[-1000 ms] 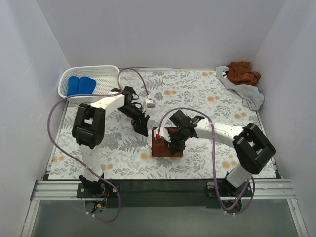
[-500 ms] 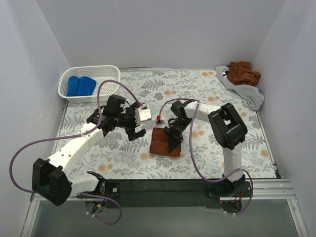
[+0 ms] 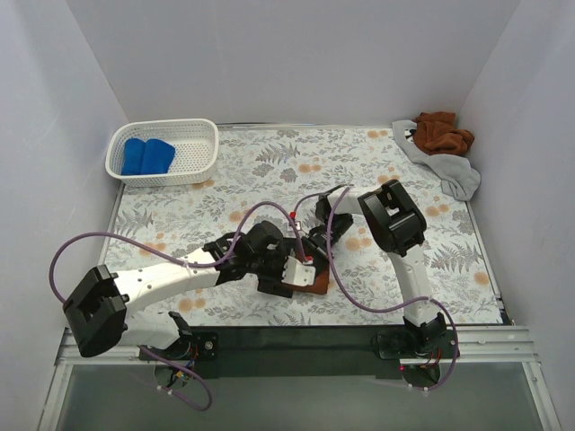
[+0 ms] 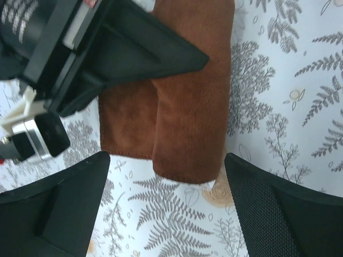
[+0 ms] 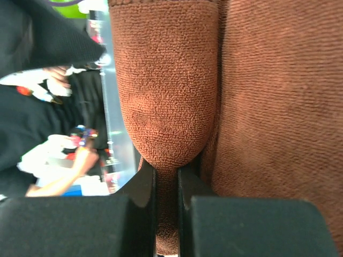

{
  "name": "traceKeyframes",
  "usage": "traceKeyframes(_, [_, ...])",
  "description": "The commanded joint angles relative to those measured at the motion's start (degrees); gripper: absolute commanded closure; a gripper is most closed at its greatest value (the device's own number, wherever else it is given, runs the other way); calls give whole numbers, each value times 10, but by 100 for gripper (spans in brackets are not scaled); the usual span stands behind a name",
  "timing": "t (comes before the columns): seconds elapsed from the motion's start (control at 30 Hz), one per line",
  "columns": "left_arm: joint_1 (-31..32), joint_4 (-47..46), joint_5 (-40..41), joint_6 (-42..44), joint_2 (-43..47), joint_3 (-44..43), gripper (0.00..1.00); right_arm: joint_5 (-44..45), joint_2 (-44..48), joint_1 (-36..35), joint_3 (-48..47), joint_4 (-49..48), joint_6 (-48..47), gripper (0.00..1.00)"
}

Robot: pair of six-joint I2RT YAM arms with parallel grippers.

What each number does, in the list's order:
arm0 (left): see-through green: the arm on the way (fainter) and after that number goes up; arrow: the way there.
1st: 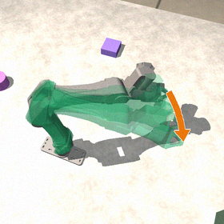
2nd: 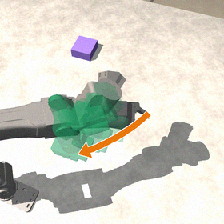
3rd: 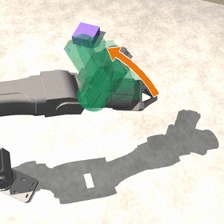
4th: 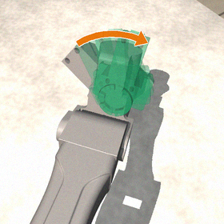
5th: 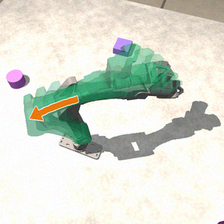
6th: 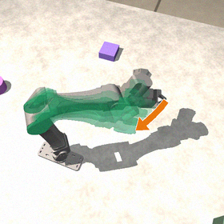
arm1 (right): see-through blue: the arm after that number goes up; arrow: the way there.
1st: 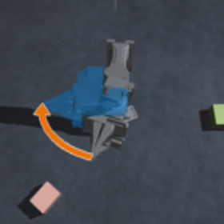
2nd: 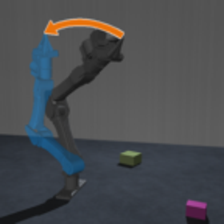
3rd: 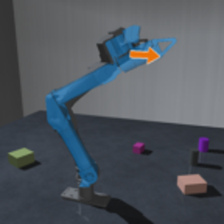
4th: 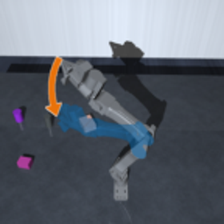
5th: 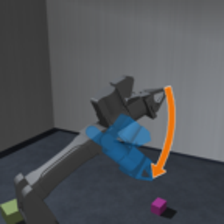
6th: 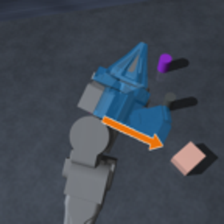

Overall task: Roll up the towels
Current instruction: Roll the towel

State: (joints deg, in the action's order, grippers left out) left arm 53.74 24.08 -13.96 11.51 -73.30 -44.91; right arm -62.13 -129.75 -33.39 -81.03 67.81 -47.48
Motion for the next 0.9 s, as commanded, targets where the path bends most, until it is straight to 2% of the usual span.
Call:
traceKeyframes(0.0, [41,-68,31,26,-3,10,17,54,-35,-5,-2,-6,-42,97])
traceKeyframes(0.07, [65,-88,33,37,-17,14,19,51,-39,-5,-4,-4,-45,96])
traceKeyframes(0.23, [78,-103,18,46,-59,10,24,47,-45,0,-9,0,-46,95])
traceKeyframes(0.4, [81,-93,22,41,-126,3,35,50,-47,3,-15,4,-51,94])
traceKeyframes(0.6, [81,-97,44,26,-134,27,45,55,-43,3,-17,5,-53,93])
traceKeyframes(0.67, [81,-87,43,22,-131,31,52,56,-45,4,-19,5,-53,89])
traceKeyframes(0.7, [81,-83,40,16,-128,30,62,56,-45,6,-21,5,-52,86])
traceKeyframes(0.87, [81,-11,-12,17,-138,15,87,68,-27,20,-45,6,-31,73])
